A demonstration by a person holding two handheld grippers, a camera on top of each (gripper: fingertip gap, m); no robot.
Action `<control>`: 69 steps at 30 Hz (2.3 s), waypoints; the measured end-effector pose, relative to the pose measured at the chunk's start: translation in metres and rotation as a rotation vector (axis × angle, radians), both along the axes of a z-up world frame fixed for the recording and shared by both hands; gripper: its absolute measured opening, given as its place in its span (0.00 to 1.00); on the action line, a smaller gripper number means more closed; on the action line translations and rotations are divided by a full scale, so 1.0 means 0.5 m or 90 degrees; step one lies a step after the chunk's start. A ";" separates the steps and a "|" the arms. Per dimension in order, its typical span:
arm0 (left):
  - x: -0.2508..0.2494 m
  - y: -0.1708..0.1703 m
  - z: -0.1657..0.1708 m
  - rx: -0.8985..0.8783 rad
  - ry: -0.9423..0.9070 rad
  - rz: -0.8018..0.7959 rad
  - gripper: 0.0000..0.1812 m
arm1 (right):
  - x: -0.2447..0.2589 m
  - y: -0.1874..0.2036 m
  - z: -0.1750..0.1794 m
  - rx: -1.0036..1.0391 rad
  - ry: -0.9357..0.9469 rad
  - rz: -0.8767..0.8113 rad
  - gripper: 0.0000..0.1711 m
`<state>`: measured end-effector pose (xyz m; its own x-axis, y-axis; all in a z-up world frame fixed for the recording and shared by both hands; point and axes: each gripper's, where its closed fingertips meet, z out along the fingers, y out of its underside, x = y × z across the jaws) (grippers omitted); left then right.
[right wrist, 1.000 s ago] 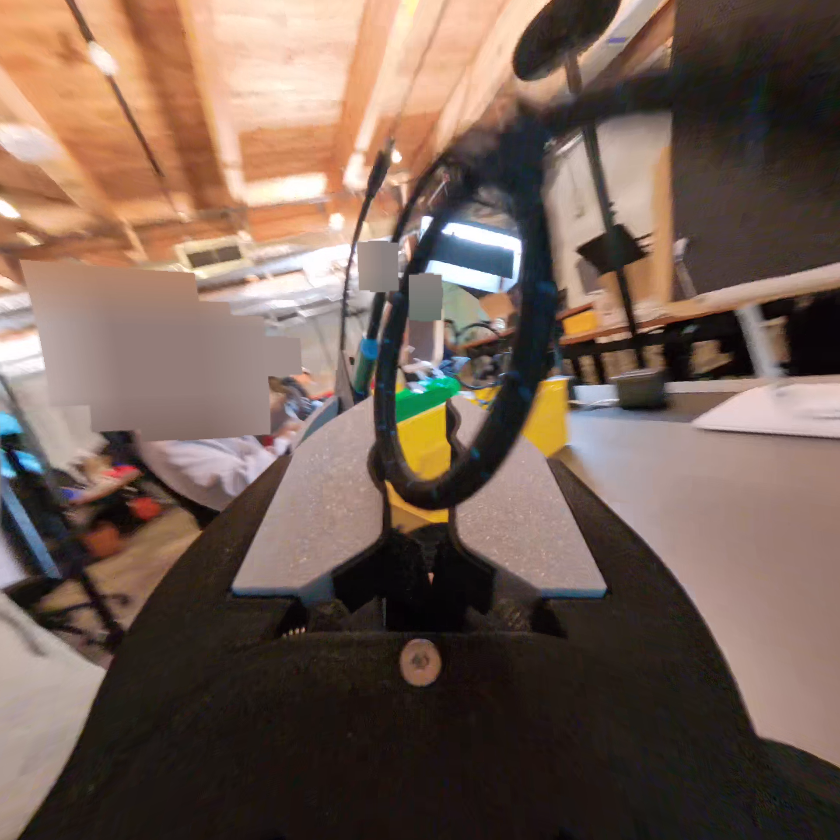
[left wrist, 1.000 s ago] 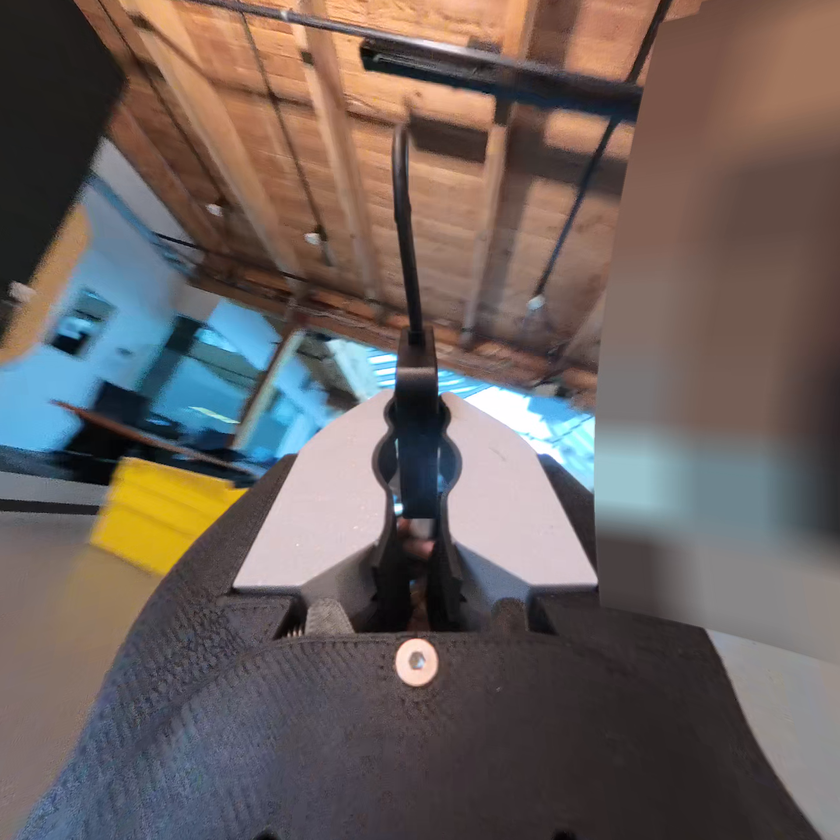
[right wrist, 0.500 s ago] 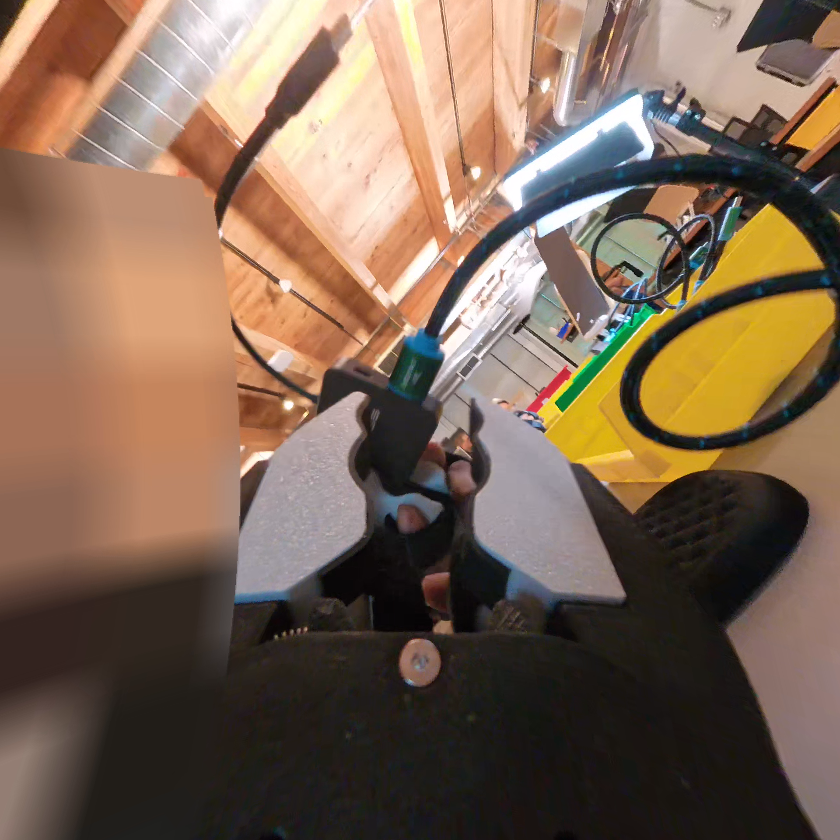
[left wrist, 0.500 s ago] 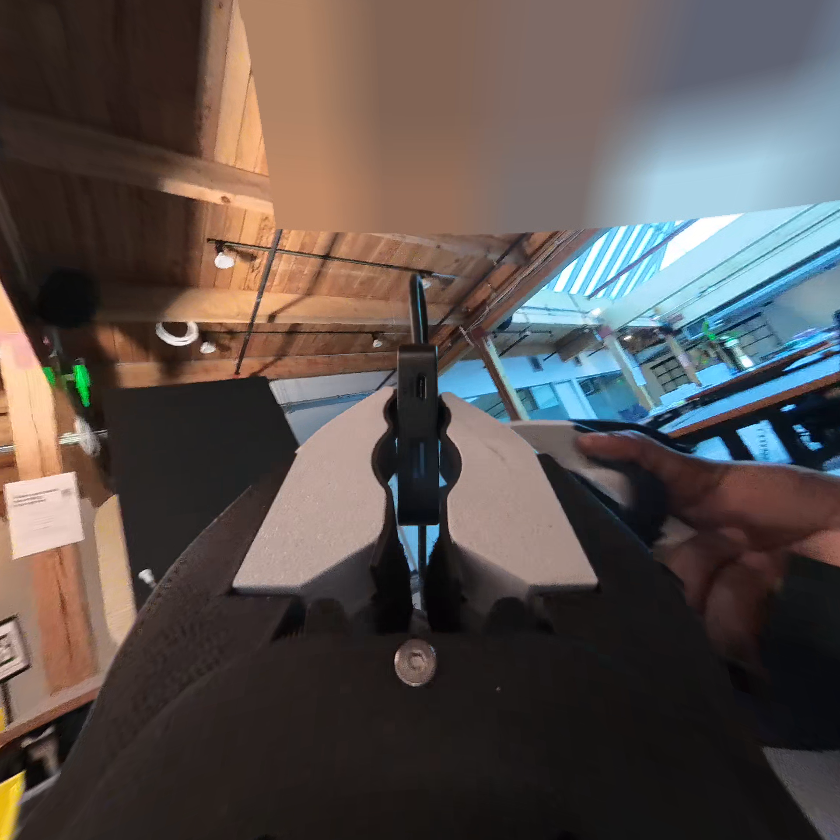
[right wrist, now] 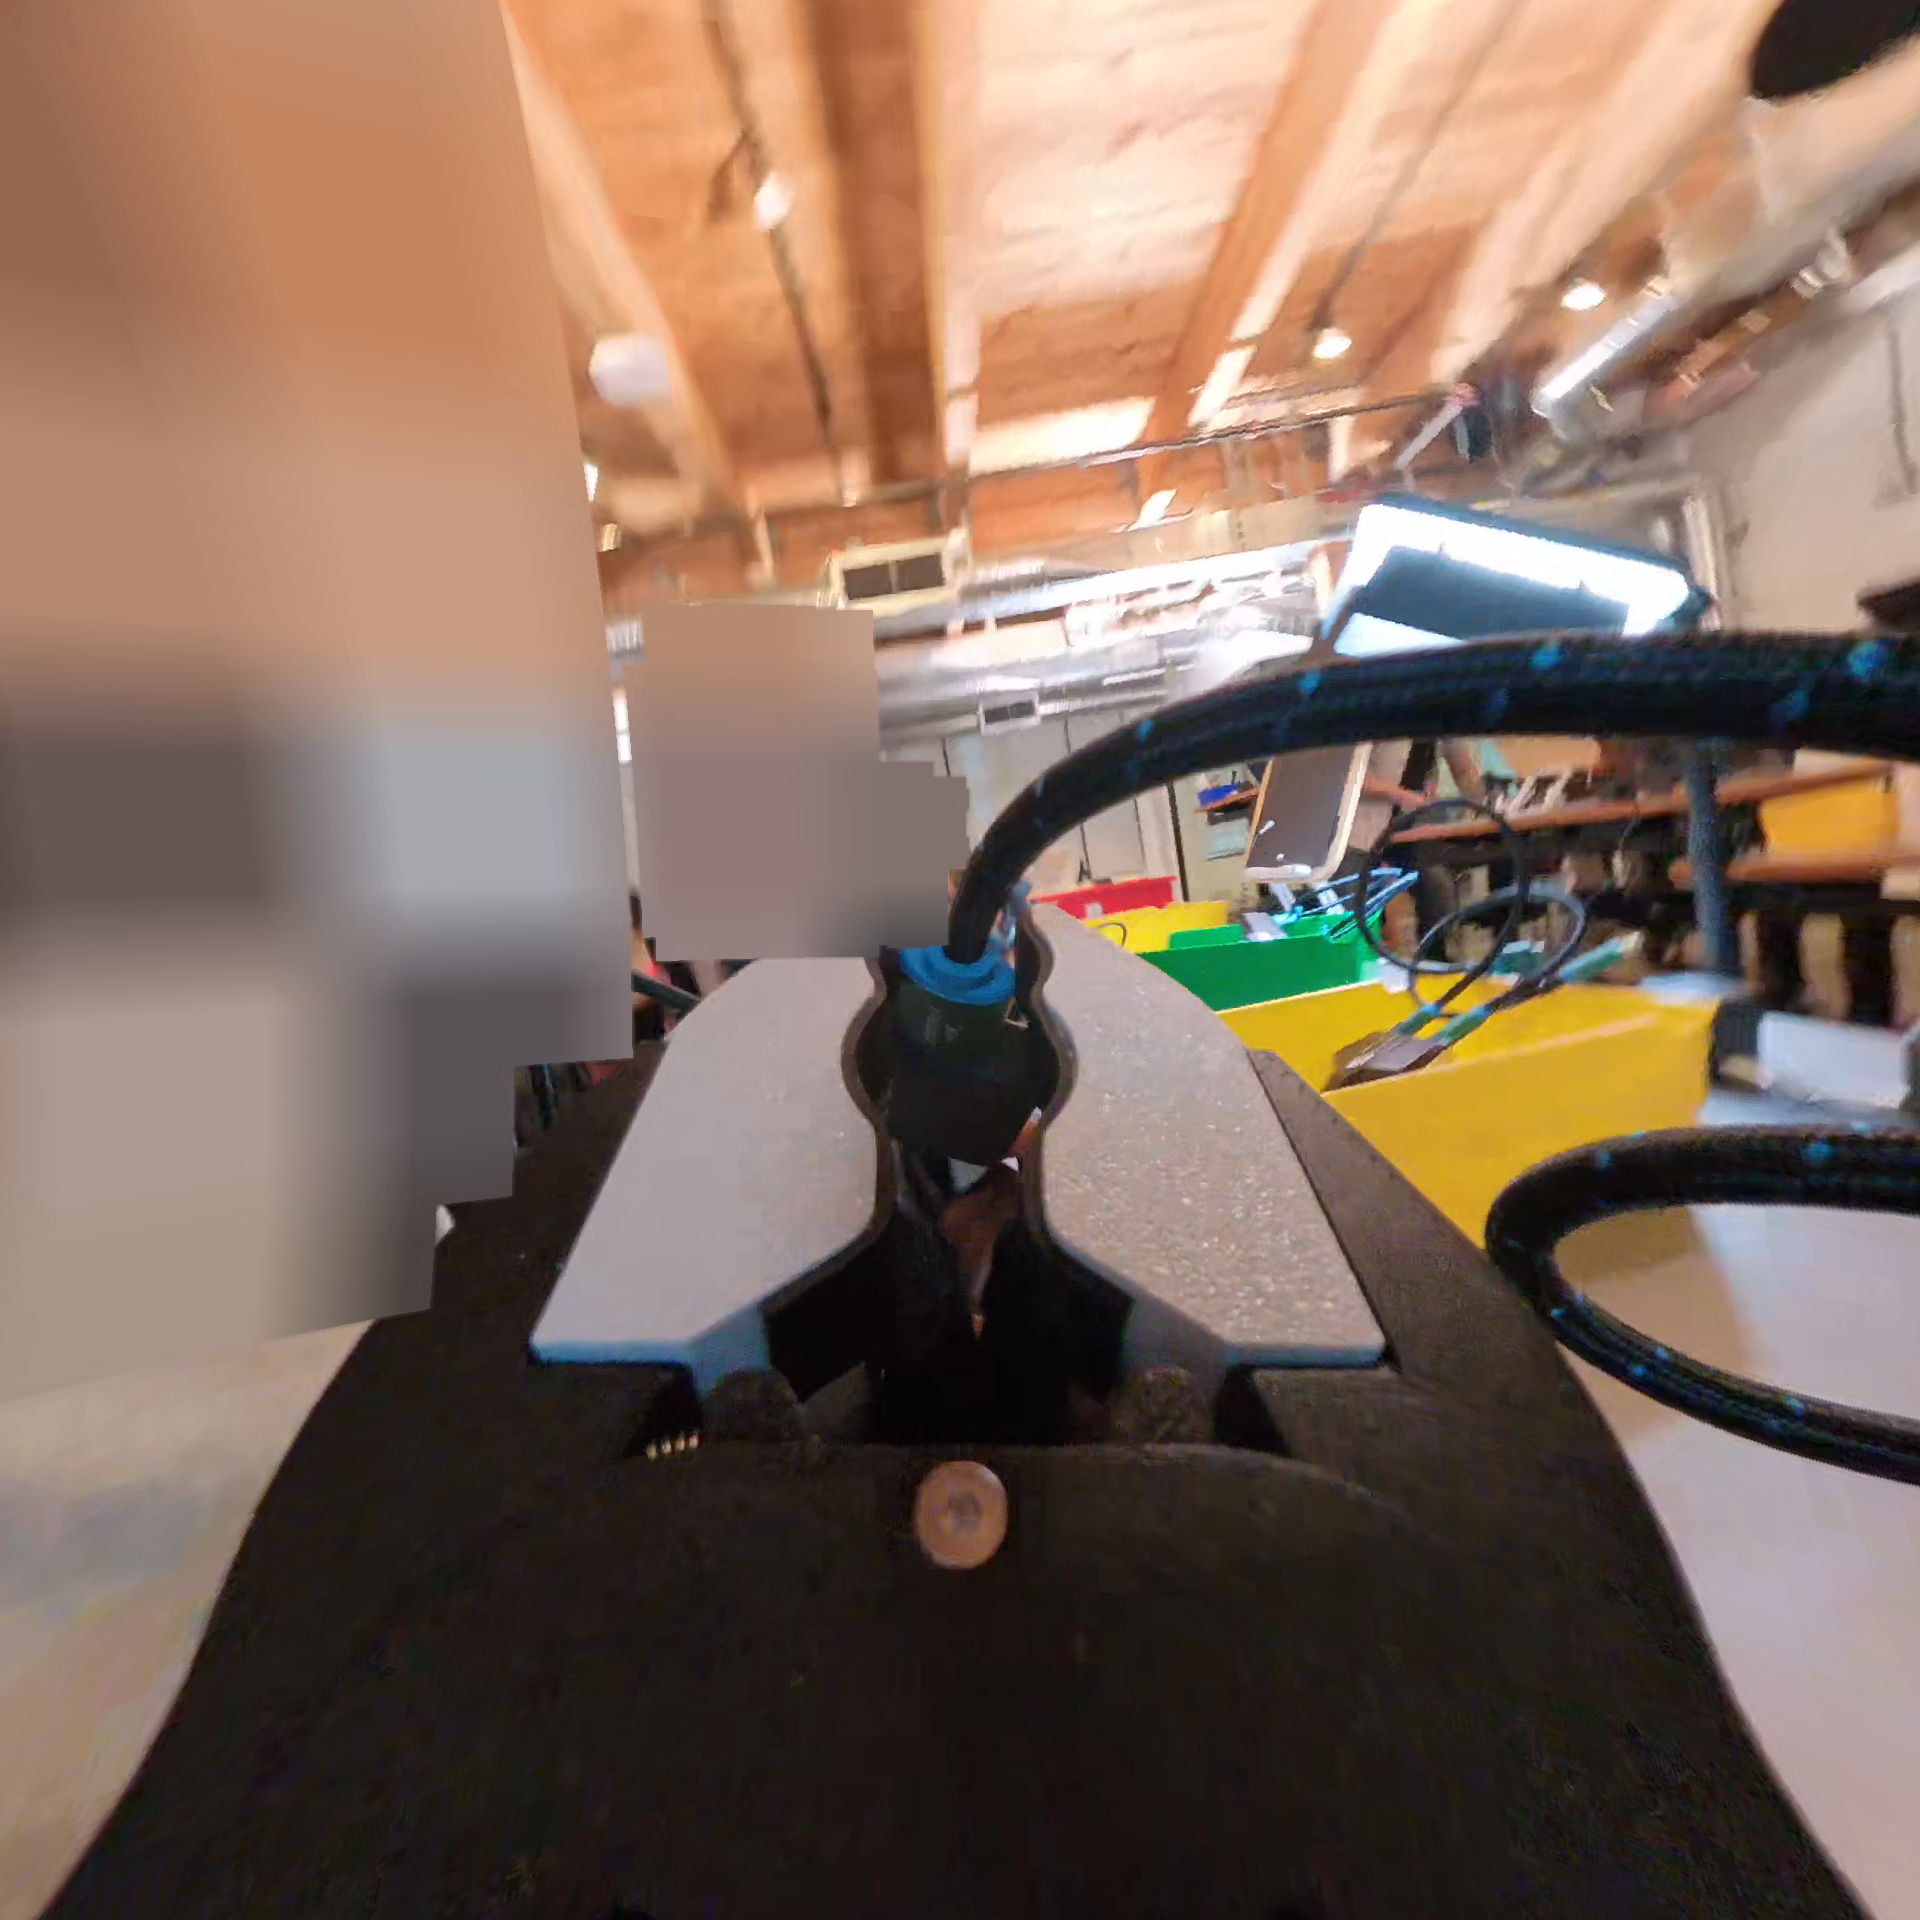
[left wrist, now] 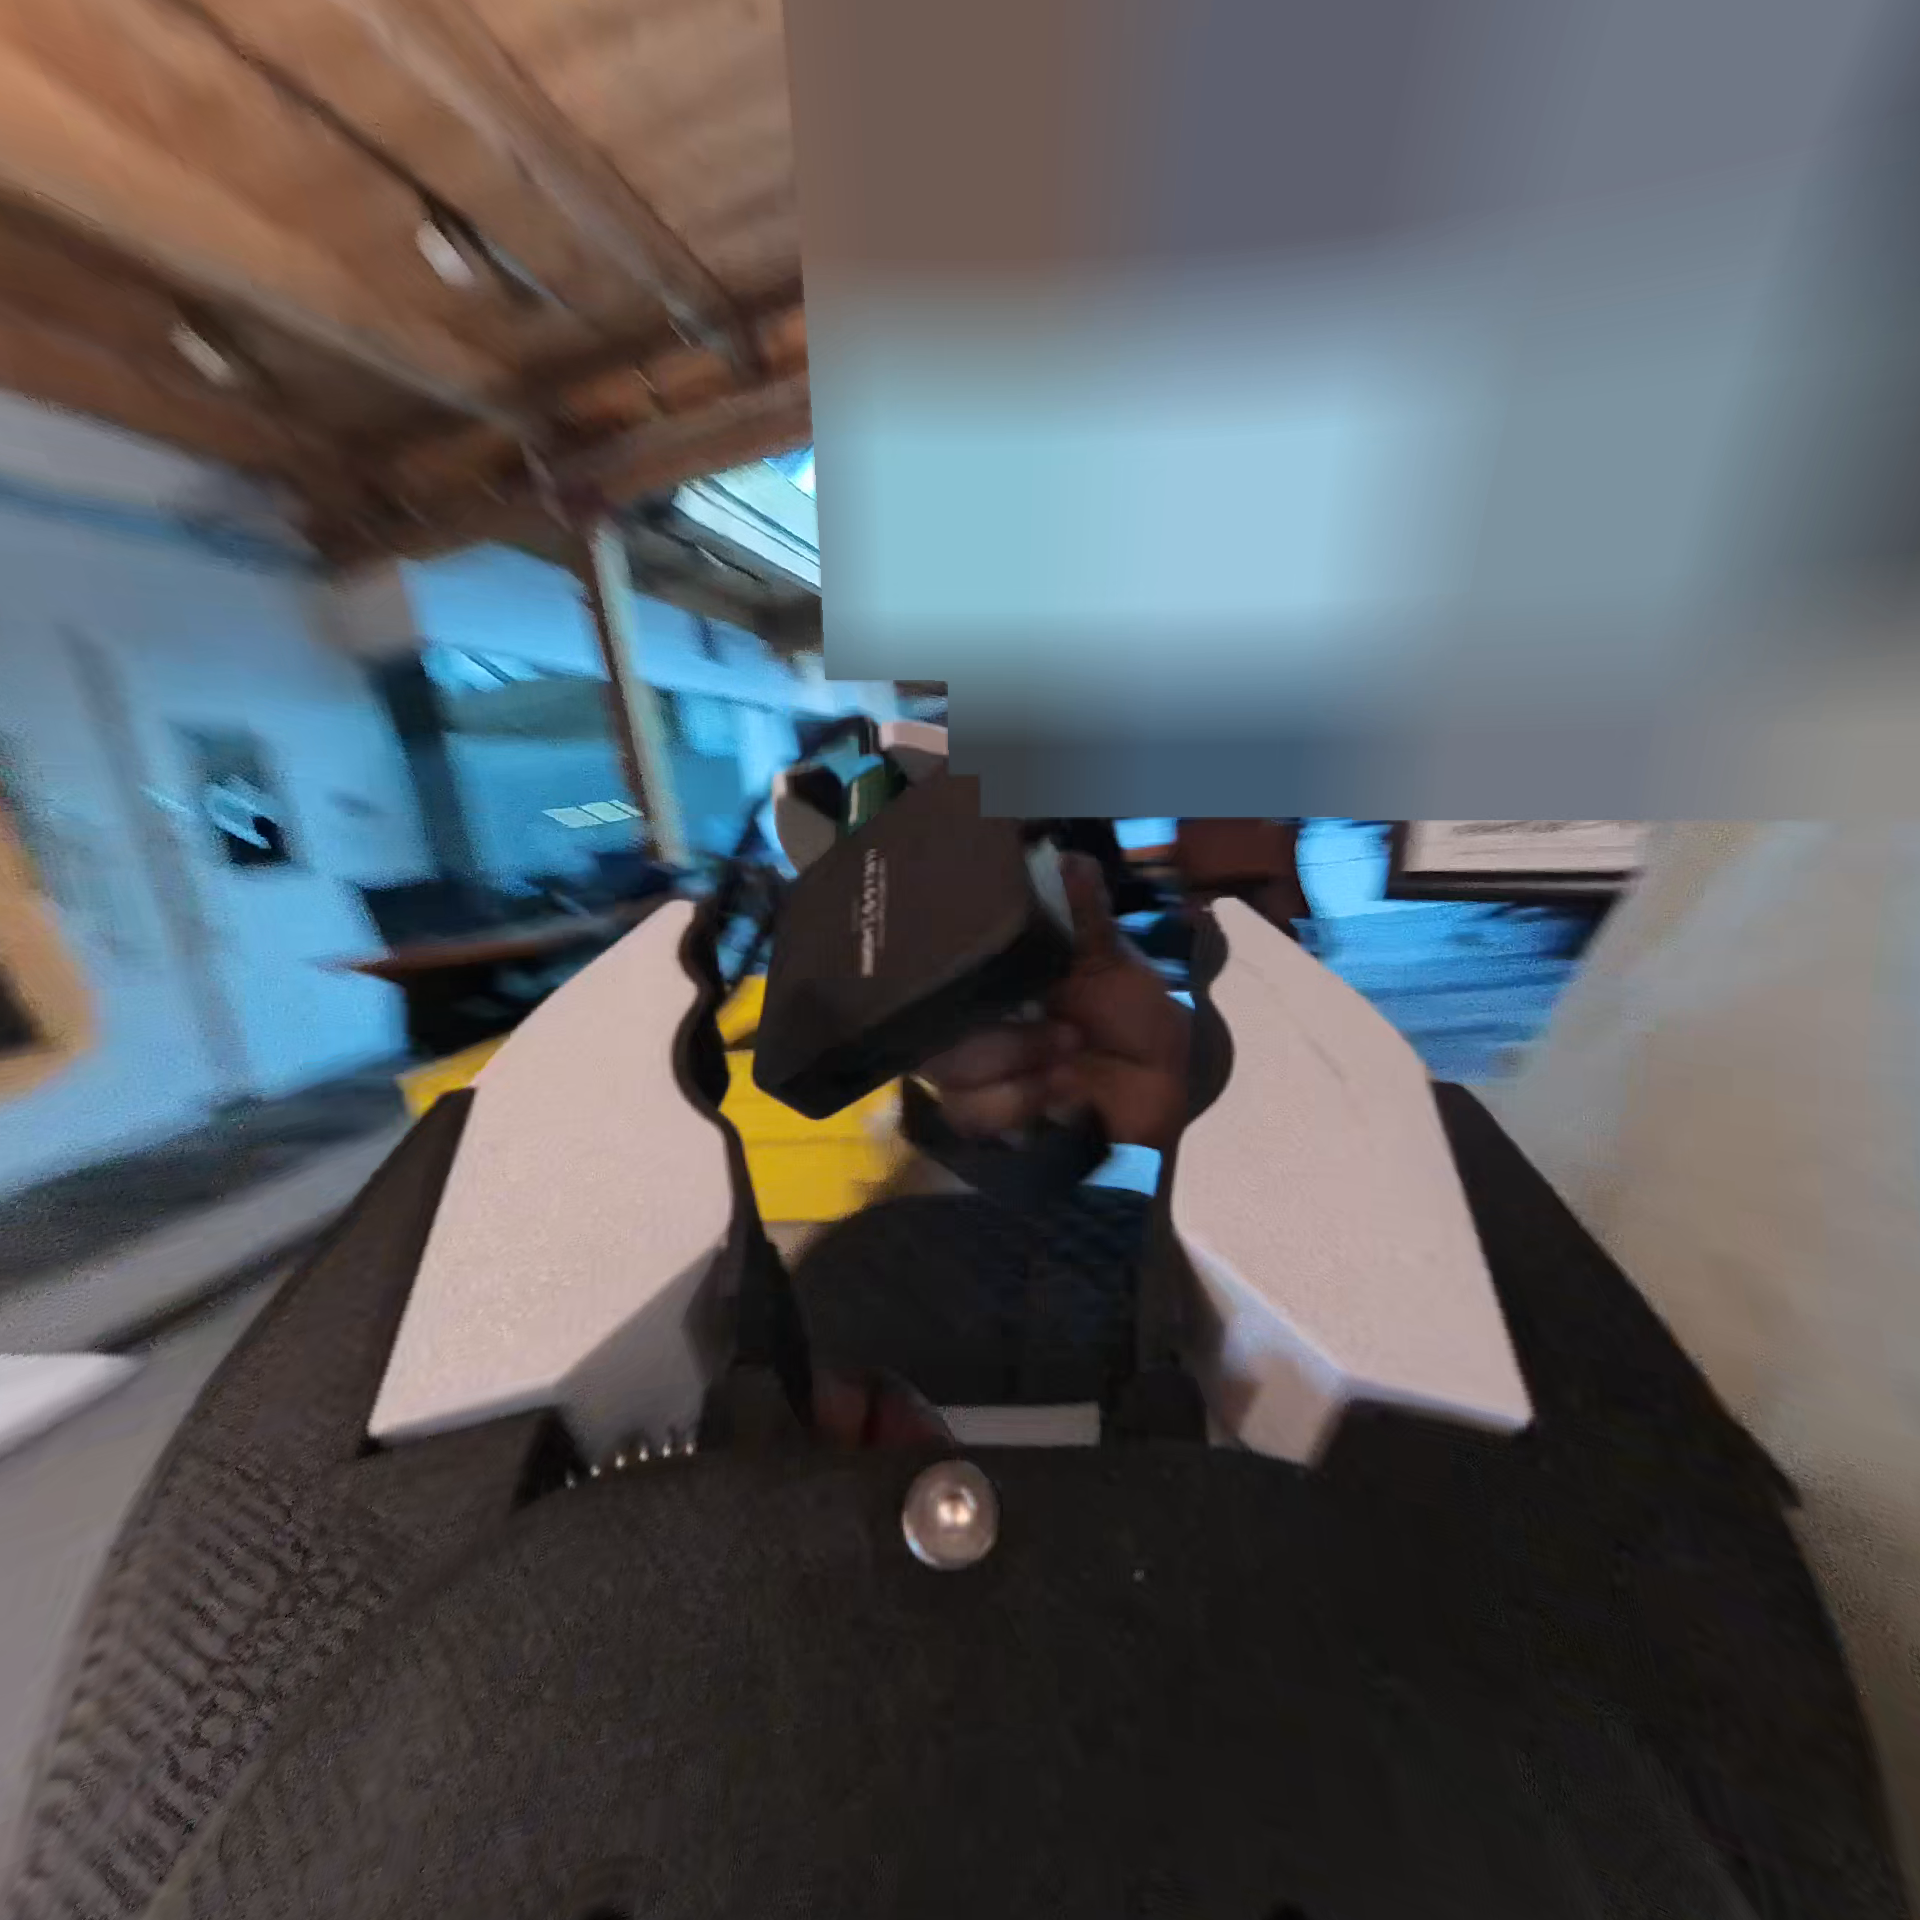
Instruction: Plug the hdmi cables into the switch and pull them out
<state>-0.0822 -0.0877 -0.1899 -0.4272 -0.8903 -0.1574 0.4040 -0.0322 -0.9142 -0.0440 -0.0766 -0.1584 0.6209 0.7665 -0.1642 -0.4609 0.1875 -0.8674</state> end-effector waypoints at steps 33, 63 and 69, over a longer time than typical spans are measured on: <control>0.047 -0.073 -0.086 0.193 0.216 0.024 0.40 | -0.096 -0.070 -0.052 0.129 -0.434 0.023 0.13; 0.025 0.070 -0.040 0.124 0.118 0.188 0.40 | 0.233 -0.154 0.041 -0.058 -0.415 -0.466 0.13; -0.021 0.139 0.001 0.005 0.036 0.236 0.41 | 0.410 -0.163 -0.105 -0.376 -0.446 -0.641 0.13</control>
<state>-0.0927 -0.0181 -0.1895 -0.0838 -0.9851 -0.1502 0.3357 0.1140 -0.9351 0.1610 -0.1579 -0.2112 0.9527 -0.1378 0.2710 0.2208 -0.2990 -0.9283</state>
